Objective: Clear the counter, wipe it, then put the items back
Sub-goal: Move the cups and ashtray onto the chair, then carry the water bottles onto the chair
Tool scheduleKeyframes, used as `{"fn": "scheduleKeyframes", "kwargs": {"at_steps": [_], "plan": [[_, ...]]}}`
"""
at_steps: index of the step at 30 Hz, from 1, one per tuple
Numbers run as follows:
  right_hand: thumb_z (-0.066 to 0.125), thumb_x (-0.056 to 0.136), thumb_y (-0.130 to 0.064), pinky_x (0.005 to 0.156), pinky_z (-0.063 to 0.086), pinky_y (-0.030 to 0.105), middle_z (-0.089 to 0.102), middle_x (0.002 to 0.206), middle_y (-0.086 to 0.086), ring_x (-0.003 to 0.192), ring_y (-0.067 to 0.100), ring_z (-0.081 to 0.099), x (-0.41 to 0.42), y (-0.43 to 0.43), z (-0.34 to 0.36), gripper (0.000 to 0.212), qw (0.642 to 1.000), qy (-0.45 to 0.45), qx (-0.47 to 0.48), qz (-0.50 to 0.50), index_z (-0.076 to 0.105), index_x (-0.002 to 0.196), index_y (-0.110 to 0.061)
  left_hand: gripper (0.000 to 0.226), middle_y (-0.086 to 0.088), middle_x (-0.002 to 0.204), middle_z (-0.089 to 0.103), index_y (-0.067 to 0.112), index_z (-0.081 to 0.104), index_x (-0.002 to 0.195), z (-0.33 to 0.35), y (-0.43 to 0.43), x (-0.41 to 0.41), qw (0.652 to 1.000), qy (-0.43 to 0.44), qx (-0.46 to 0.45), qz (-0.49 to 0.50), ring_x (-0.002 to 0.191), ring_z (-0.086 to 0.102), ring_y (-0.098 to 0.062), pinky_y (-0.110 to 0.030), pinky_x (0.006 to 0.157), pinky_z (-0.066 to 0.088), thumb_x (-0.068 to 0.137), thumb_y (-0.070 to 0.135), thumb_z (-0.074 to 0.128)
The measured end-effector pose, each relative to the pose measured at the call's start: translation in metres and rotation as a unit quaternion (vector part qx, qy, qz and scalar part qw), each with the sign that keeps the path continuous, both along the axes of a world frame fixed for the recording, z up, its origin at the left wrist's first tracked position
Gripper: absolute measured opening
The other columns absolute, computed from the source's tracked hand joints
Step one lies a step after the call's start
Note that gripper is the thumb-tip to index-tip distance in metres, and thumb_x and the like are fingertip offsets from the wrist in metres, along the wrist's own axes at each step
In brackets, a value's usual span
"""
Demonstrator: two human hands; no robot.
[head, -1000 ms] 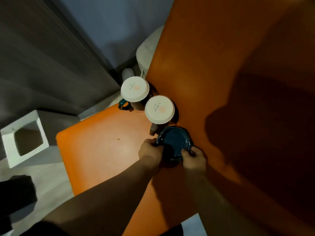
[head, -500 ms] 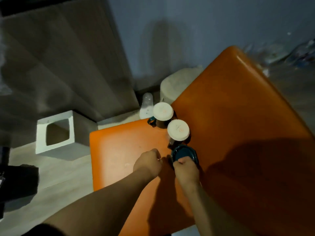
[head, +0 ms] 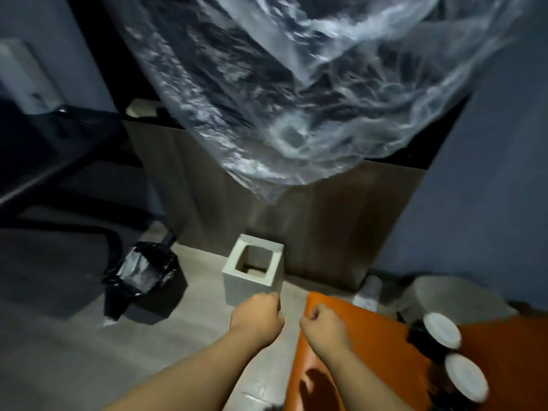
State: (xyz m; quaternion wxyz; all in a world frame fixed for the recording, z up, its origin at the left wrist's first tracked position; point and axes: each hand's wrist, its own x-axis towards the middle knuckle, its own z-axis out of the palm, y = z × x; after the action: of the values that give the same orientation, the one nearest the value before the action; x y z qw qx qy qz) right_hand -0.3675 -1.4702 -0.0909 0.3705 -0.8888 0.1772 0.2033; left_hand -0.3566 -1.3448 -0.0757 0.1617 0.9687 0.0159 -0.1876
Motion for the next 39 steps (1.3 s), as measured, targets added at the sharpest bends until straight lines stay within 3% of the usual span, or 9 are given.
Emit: {"fn": "scheduleKeyframes", "kwargs": {"at_steps": [8, 12, 17, 20, 23, 39], "plan": [[0.049, 0.083, -0.023, 0.075, 0.043, 0.031, 0.058, 0.092, 0.001, 0.090, 0.023, 0.056, 0.013, 0.251, 0.050, 0.019, 0.983, -0.048, 0.006, 0.176, 0.039, 0.067, -0.023, 0.023, -0.006, 0.119, 0.060, 0.019, 0.057, 0.107, 0.054, 0.254, -0.022, 0.989, -0.064, 0.044, 0.124, 0.106, 0.057, -0.027, -0.030, 0.075, 0.041, 0.093, 0.023, 0.040], [0.048, 0.085, -0.026, 0.074, 0.039, 0.030, 0.056, 0.093, 0.003, 0.093, 0.024, 0.055, 0.007, 0.360, 0.076, 0.022, 0.959, -0.065, 0.022, 0.274, 0.036, 0.066, -0.025, 0.026, -0.006, 0.122, 0.059, 0.018, 0.056, 0.113, 0.080, 0.357, -0.050, 0.975, -0.091, 0.064, 0.190, 0.109, 0.057, -0.027, -0.034, 0.083, 0.047, 0.093, 0.026, 0.042], [0.048, 0.086, -0.026, 0.086, 0.044, 0.031, 0.063, 0.115, 0.013, 0.110, 0.029, 0.056, 0.000, 0.476, 0.094, 0.019, 0.923, -0.108, 0.023, 0.370, 0.042, 0.068, -0.023, 0.022, -0.005, 0.116, 0.061, 0.019, 0.059, 0.107, 0.099, 0.469, -0.085, 0.948, -0.125, 0.069, 0.286, 0.107, 0.058, -0.026, -0.034, 0.085, 0.047, 0.092, 0.024, 0.044], [0.049, 0.085, -0.024, 0.086, 0.046, 0.033, 0.064, 0.106, 0.007, 0.104, 0.025, 0.058, -0.001, 0.531, 0.102, 0.005, 0.897, -0.119, 0.023, 0.424, 0.050, 0.080, -0.023, 0.020, -0.005, 0.114, 0.061, 0.020, 0.060, 0.104, 0.101, 0.523, -0.099, 0.933, -0.130, 0.074, 0.328, 0.105, 0.058, -0.025, -0.033, 0.083, 0.047, 0.092, 0.023, 0.044], [0.050, 0.086, -0.026, 0.086, 0.048, 0.035, 0.061, 0.104, 0.003, 0.098, 0.021, 0.058, 0.004, 0.583, 0.102, 0.008, 0.883, -0.121, 0.025, 0.453, 0.055, 0.090, -0.021, 0.022, -0.005, 0.116, 0.062, 0.020, 0.060, 0.104, 0.102, 0.570, -0.103, 0.920, -0.126, 0.084, 0.362, 0.107, 0.058, -0.026, -0.032, 0.083, 0.047, 0.092, 0.023, 0.042], [0.048, 0.091, -0.025, 0.071, 0.047, 0.031, 0.063, 0.092, 0.001, 0.086, 0.019, 0.061, 0.145, 0.899, 0.123, 0.011, 0.829, -0.103, 0.063, 0.546, 0.057, 0.089, -0.019, 0.027, -0.012, 0.117, 0.062, 0.012, 0.059, 0.111, 0.120, 0.871, -0.003, 0.888, -0.098, 0.041, 0.447, 0.107, 0.058, -0.029, -0.033, 0.083, 0.047, 0.095, 0.024, 0.041]]}}
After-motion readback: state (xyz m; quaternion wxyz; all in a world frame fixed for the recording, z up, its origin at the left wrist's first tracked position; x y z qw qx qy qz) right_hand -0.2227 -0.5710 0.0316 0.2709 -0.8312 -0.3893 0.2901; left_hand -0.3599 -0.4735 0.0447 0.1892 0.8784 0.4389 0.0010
